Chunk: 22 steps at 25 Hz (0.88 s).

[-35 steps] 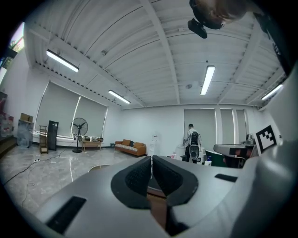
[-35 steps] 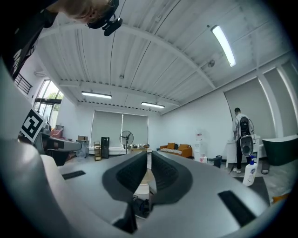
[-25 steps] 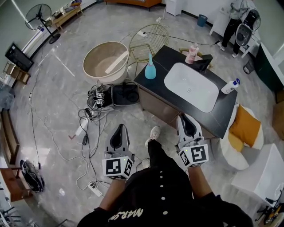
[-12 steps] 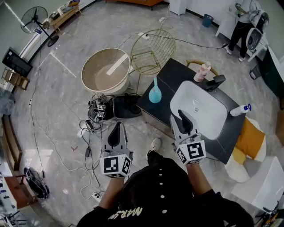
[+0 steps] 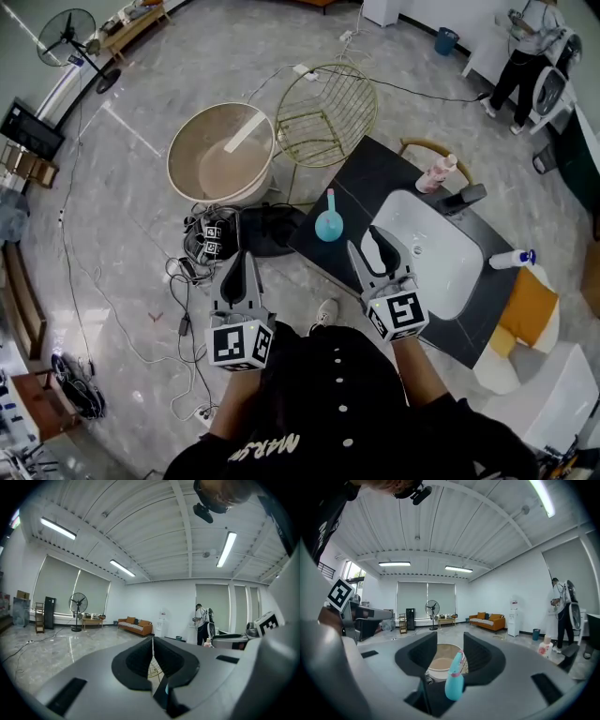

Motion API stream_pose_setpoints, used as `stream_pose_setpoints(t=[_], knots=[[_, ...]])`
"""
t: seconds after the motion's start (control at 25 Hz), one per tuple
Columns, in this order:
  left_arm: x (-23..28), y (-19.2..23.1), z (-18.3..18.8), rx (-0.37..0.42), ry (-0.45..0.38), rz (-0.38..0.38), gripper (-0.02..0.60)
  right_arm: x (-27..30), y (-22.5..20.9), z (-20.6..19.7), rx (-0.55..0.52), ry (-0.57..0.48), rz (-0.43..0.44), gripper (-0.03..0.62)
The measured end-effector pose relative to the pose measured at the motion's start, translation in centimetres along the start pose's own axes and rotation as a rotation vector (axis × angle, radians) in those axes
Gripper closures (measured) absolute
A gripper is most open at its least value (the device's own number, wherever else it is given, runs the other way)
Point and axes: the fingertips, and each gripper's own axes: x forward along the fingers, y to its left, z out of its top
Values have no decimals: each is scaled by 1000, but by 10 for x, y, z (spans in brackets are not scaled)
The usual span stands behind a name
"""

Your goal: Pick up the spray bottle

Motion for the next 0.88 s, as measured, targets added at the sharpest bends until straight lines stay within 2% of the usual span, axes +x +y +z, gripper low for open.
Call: stream_pose_setpoints(t=[0.28, 0.64, 0.88], knots=[[15, 14, -11, 1, 39, -13, 565, 19, 4, -28, 10, 56, -11, 403], [45, 25, -27, 1, 95, -123, 565, 62, 9, -80, 37, 127, -87, 328], [65, 31, -50, -2, 126, -196, 565, 99, -6, -120, 30, 145, -173, 318]])
